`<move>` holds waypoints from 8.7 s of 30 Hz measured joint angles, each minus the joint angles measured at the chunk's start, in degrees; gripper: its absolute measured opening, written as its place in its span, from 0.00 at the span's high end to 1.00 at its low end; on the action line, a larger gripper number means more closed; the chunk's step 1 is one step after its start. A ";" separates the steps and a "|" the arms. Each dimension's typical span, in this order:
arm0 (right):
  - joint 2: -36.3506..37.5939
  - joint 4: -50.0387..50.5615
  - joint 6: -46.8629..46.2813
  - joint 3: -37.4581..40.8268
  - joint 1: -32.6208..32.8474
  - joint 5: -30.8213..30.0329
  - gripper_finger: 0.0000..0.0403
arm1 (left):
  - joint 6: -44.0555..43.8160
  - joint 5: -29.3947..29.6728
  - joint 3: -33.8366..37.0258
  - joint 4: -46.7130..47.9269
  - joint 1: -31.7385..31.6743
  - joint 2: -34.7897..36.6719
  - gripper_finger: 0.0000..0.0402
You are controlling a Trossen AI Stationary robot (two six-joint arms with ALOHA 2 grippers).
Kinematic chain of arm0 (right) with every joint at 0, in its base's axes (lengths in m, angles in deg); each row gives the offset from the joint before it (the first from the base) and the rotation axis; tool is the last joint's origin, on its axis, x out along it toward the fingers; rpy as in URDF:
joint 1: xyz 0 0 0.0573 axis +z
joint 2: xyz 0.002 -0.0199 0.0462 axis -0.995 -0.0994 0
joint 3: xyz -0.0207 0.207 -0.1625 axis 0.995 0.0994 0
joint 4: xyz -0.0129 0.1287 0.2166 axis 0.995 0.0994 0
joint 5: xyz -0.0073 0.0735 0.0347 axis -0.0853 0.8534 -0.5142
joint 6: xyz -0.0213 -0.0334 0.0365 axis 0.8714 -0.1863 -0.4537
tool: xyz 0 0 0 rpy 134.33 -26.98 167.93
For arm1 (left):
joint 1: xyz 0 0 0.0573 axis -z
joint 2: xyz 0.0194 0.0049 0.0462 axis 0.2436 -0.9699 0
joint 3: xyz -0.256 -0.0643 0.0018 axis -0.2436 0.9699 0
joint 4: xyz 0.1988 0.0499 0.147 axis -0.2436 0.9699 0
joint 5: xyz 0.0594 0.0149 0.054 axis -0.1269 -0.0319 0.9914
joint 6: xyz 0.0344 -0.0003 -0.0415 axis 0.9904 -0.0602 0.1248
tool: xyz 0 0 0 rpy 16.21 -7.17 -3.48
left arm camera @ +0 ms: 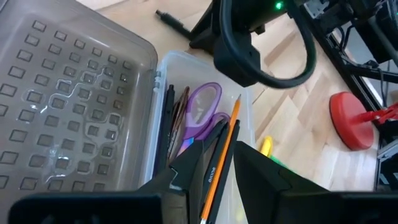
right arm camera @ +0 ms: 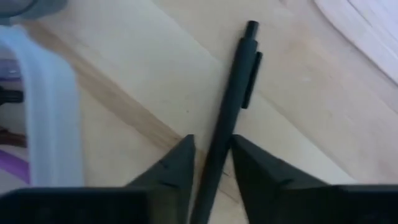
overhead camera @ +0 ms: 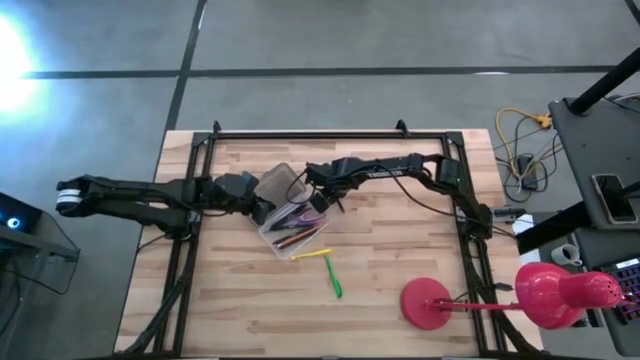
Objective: Pick & place school supplies into a supply box
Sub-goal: Put the black pen into the transparent supply box, then put the yellow pen into the transparent supply box, then put the green pen into the transparent supply box
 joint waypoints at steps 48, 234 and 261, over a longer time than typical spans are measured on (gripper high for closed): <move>7.38 -9.61 40.85 -4.90 13.65 -6.60 0.65 | -3.44 0.57 0.00 10.48 4.29 15.09 0.82; -3.63 4.20 -40.16 -4.74 37.16 2.41 0.71 | -18.41 25.09 -6.49 10.95 43.96 -5.57 0.64; 4.61 9.57 40.21 -22.52 21.45 -12.38 0.93 | -35.40 27.36 -5.60 10.21 56.48 -18.12 0.64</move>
